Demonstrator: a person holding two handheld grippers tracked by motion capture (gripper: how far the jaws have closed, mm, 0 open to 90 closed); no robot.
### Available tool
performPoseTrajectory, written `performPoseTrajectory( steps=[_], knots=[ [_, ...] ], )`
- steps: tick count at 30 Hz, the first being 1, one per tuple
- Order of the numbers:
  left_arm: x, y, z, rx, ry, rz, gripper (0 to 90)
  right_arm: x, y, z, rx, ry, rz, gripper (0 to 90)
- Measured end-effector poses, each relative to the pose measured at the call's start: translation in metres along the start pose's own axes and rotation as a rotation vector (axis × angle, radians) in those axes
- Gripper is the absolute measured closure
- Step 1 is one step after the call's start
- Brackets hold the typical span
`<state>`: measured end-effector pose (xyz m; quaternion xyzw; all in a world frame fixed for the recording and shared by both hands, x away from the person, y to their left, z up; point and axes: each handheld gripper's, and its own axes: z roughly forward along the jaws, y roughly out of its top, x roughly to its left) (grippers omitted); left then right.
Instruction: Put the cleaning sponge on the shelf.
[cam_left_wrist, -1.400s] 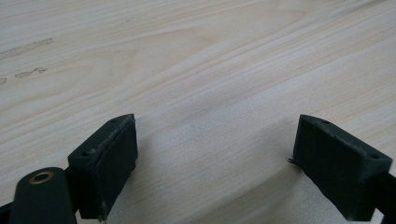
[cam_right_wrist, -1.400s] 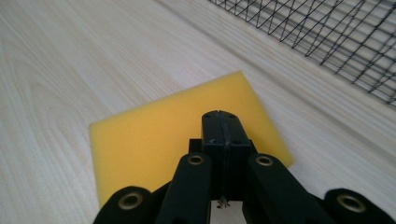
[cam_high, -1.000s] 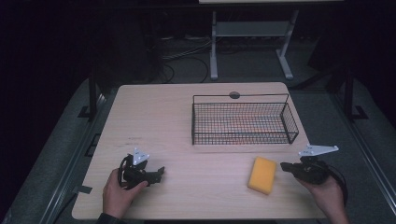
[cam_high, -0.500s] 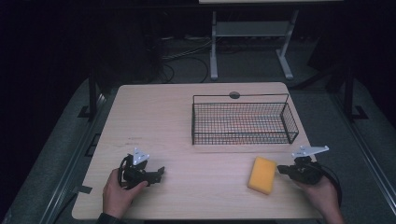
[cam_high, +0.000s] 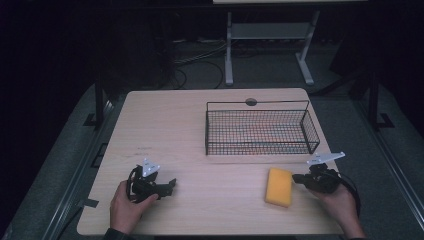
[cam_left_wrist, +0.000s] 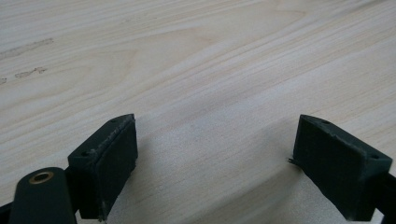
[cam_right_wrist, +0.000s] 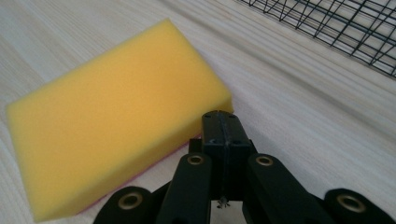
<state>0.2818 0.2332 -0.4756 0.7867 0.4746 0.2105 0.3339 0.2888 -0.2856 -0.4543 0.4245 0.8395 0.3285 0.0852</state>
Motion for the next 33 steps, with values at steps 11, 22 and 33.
performPoseTrajectory(
  steps=[11, 22, 33],
  knots=[
    [0.000, 0.000, 0.000, 0.000, 0.000, 0.000, 13.1, 0.001, 0.012, 0.007, -0.001, -0.002, -0.026, 89.7],
    [0.000, 0.000, 0.000, -0.002, 0.000, -0.002, 13.1, 0.004, 0.025, 0.012, -0.005, 0.005, -0.040, 89.7],
    [0.000, 0.000, 0.000, -0.003, 0.000, -0.003, 13.1, 0.010, 0.038, 0.021, -0.001, 0.019, -0.065, 89.7]
  ],
)
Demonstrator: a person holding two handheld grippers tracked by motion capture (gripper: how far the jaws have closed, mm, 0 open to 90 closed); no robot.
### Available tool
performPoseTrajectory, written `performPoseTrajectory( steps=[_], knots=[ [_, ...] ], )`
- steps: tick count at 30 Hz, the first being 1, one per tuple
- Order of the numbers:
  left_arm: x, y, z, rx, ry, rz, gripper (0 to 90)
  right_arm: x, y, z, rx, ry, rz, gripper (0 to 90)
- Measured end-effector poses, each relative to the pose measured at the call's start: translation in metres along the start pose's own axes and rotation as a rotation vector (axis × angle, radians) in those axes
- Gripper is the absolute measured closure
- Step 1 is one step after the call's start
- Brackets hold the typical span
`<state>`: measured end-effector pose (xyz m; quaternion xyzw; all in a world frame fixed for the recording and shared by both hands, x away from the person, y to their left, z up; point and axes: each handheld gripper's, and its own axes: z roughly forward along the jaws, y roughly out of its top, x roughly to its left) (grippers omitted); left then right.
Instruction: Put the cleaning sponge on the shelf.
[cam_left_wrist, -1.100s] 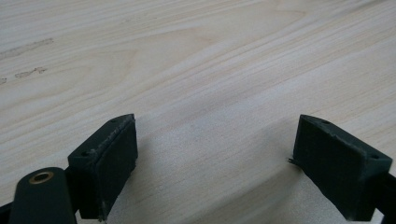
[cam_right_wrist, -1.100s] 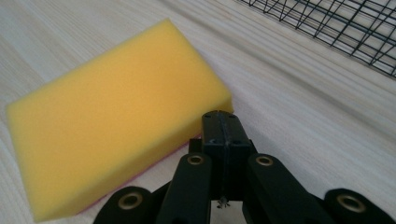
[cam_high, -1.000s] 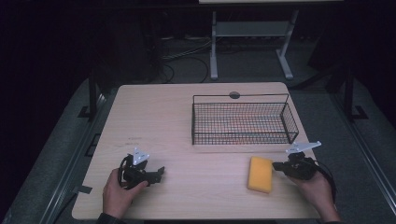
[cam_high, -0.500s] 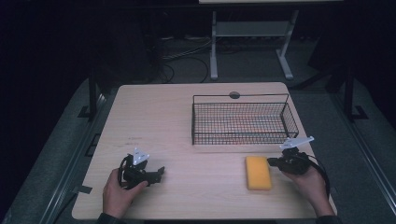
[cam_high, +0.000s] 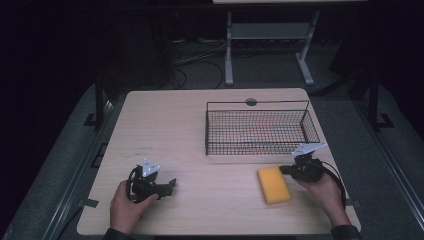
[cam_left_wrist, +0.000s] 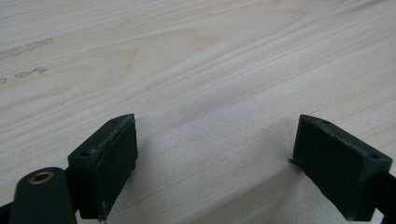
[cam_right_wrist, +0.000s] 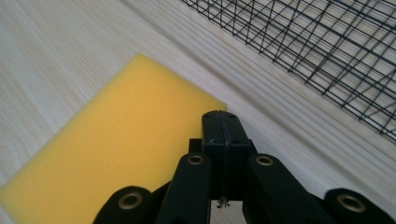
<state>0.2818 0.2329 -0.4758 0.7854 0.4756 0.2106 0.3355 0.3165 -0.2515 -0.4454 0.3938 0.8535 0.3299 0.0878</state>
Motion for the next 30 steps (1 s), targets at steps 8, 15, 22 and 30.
performPoseTrajectory(
  steps=[8, 15, 22, 30],
  knots=[
    [0.000, 0.000, 0.000, 0.000, 0.000, 0.000, 13.1, 0.006, 0.011, 0.007, 0.008, 0.013, -0.027, 89.7],
    [0.000, 0.000, 0.000, 0.000, 0.000, 0.000, 13.1, 0.013, 0.019, 0.015, 0.010, 0.027, -0.041, 89.6],
    [0.000, 0.000, 0.000, 0.000, 0.000, 0.000, 13.1, 0.020, 0.028, 0.021, 0.018, 0.045, -0.064, 89.6],
    [0.000, 0.000, 0.000, 0.000, 0.000, 0.000, 13.1, 0.031, 0.038, 0.030, 0.030, 0.062, -0.094, 89.6]
  ],
)
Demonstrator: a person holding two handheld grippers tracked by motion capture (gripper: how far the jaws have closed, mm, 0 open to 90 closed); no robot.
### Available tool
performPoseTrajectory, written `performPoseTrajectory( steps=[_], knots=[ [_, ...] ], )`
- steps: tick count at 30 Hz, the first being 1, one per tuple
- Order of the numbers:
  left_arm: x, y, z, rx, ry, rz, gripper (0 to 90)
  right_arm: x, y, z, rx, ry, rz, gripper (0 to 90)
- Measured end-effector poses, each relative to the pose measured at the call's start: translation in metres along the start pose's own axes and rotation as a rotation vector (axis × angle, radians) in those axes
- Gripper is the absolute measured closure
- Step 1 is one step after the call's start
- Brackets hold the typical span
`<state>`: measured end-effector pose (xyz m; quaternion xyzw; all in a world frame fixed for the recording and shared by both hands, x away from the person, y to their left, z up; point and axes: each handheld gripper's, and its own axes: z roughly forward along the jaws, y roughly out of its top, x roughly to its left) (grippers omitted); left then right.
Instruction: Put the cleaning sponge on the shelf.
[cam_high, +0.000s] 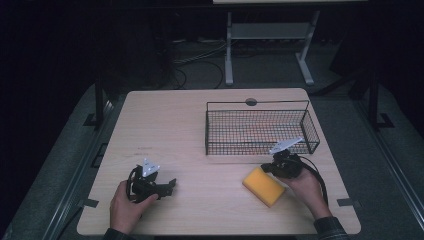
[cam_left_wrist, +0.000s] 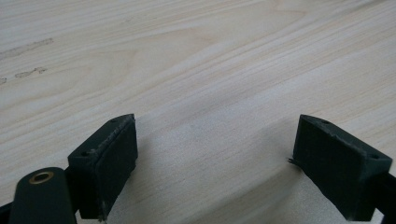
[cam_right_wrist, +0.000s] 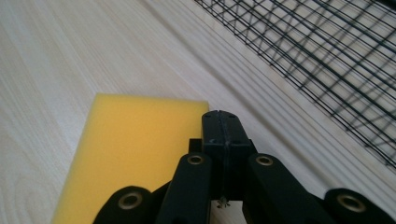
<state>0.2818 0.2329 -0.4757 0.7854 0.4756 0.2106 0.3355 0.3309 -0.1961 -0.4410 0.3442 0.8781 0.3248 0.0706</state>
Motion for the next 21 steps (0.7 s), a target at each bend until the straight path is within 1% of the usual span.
performPoseTrajectory(
  steps=[4, 7, 10, 11, 12, 15, 16, 17, 19, 21],
  knots=[
    [0.000, 0.000, 0.000, 0.000, 0.000, 0.000, 13.1, 0.004, 0.004, 0.003, 0.007, 0.010, -0.014, 89.6],
    [0.000, 0.000, 0.000, 0.000, 0.000, 0.000, 13.1, 0.006, 0.005, 0.004, 0.014, 0.011, -0.014, 89.6],
    [0.000, 0.000, 0.000, 0.000, 0.000, 0.000, 13.1, 0.007, 0.006, 0.002, 0.022, 0.013, -0.003, 89.4],
    [0.000, 0.000, 0.000, 0.000, 0.000, 0.000, 13.1, 0.006, 0.006, 0.000, 0.023, 0.005, 0.000, 85.8],
    [0.000, 0.000, 0.000, 0.000, 0.000, 0.000, 13.1, 0.006, 0.006, -0.002, 0.025, 0.004, 0.010, 84.4],
    [0.000, 0.000, 0.000, 0.000, 0.000, 0.000, 13.1, 0.006, 0.007, -0.008, 0.025, -0.007, 0.016, 78.5],
    [0.000, 0.000, 0.000, 0.000, 0.000, 0.000, 13.1, 0.006, 0.008, -0.010, 0.022, -0.008, 0.028, 75.9],
    [0.000, 0.000, 0.000, 0.000, 0.000, 0.000, 13.1, 0.005, 0.008, -0.012, 0.028, -0.013, 0.028, 73.3],
    [0.000, 0.000, 0.000, 0.000, 0.000, 0.000, 13.1, 0.006, 0.009, -0.014, 0.041, -0.019, 0.045, 65.6],
    [0.000, 0.000, 0.000, 0.000, 0.000, 0.000, 13.1, 0.006, 0.009, -0.016, 0.058, -0.013, 0.056, 59.0]
  ],
)
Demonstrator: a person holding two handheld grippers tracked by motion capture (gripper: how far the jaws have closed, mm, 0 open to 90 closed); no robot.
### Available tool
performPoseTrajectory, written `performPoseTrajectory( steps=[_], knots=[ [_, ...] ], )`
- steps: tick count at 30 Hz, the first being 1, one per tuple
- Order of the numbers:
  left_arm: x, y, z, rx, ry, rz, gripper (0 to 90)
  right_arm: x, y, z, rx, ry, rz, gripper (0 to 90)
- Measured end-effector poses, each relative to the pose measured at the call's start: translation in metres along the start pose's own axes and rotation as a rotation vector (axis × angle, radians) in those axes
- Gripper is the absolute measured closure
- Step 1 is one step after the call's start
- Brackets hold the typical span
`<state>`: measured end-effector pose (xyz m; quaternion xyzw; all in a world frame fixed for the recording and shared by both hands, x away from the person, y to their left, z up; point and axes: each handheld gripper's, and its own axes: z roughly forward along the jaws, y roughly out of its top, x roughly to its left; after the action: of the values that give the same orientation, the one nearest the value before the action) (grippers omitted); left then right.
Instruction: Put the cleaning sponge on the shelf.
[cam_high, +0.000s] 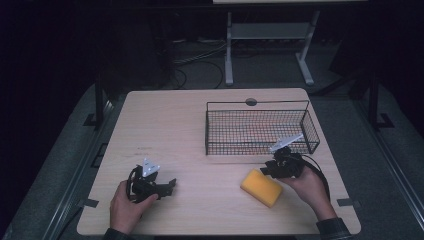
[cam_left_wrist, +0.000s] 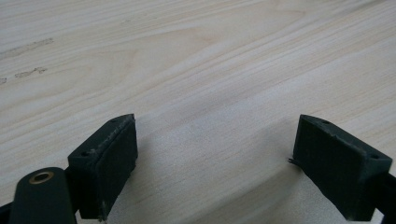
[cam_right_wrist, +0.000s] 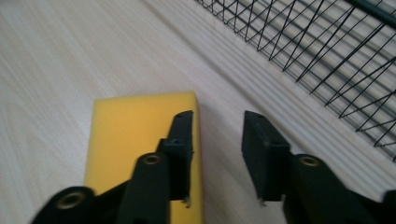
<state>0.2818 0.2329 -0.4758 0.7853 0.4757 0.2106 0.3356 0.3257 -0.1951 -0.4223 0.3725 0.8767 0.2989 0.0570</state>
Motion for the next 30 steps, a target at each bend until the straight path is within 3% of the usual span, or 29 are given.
performPoseTrajectory(
  steps=[4, 10, 23, 30],
  knots=[
    [0.000, 0.000, 0.000, 0.000, 0.000, 0.000, 13.1, 0.004, 0.000, -0.003, 0.019, 0.003, 0.013, 45.8],
    [0.000, 0.000, 0.000, 0.000, 0.000, 0.000, 13.1, 0.012, 0.000, -0.007, 0.057, -0.004, 0.001, 33.4],
    [0.000, 0.000, 0.000, 0.000, 0.000, 0.000, 13.1, 0.028, -0.002, -0.003, 0.126, 0.010, -0.034, 19.6],
    [0.000, 0.000, 0.000, 0.000, 0.000, 0.000, 13.1, 0.035, -0.005, 0.001, 0.139, 0.024, -0.039, 17.6]
  ],
)
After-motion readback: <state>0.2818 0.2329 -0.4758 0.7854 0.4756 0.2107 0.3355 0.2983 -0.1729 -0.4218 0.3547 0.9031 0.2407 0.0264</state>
